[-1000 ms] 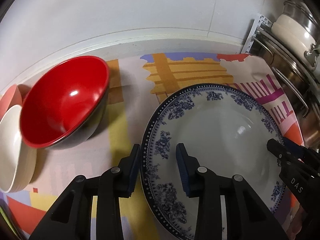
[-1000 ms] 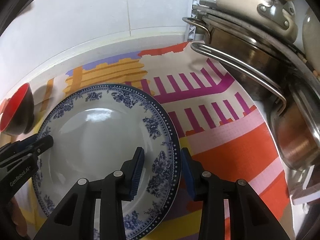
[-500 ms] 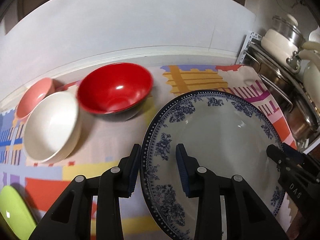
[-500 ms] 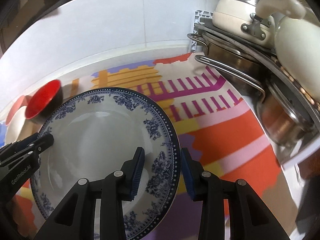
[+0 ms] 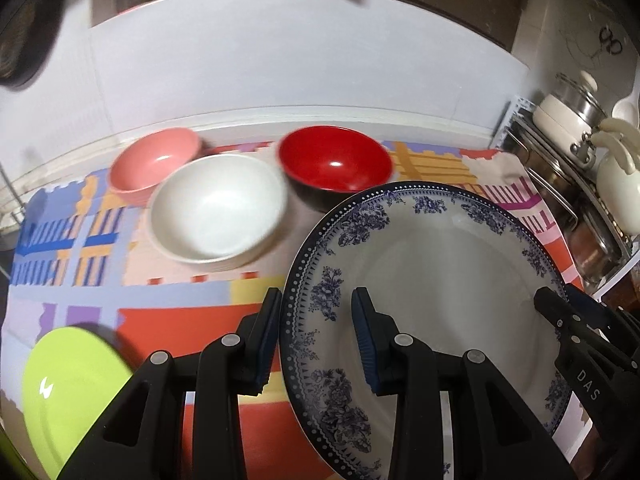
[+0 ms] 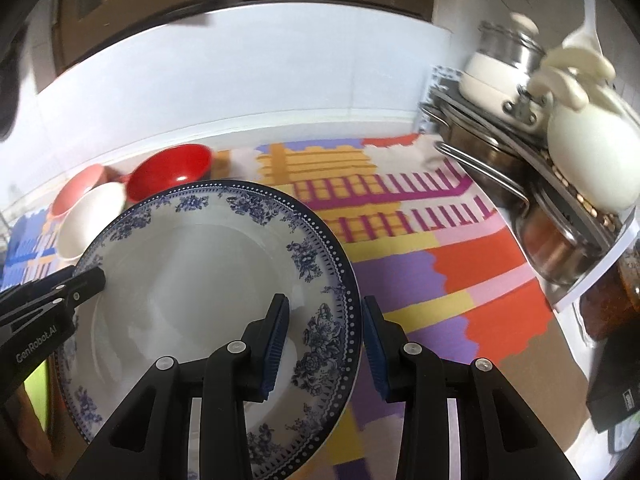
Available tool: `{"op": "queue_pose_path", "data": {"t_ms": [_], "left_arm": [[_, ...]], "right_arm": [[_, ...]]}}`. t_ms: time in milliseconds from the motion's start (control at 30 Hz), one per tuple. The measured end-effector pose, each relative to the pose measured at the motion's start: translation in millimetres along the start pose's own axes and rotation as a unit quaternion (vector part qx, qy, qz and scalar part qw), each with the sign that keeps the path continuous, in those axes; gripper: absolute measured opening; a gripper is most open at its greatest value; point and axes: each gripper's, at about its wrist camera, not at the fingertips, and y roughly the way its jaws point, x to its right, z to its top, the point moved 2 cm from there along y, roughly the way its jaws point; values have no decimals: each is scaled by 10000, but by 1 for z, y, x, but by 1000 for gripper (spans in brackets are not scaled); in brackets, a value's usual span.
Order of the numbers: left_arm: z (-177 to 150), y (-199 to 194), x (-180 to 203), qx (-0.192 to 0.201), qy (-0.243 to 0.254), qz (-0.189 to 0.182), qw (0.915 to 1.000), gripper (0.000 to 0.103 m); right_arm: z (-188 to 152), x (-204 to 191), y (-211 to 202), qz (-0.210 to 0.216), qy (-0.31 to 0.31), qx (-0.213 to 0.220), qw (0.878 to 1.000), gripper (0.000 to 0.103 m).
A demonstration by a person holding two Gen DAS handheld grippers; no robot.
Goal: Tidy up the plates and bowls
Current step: 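Carry the blue-and-white plate with both grippers toward the lime-green plate stack, then lower the blue-and-white plate onto the lime-green plate and open both grippers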
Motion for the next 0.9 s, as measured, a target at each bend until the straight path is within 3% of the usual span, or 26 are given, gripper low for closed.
{"op": "queue_pose_path", "data": {"t_ms": [900], "left_arm": [[-41,-97,-185,453,-561,539,9959,35]], "right_arm": [[-25,-185,-76,564,-624,406,9956,38]]}}
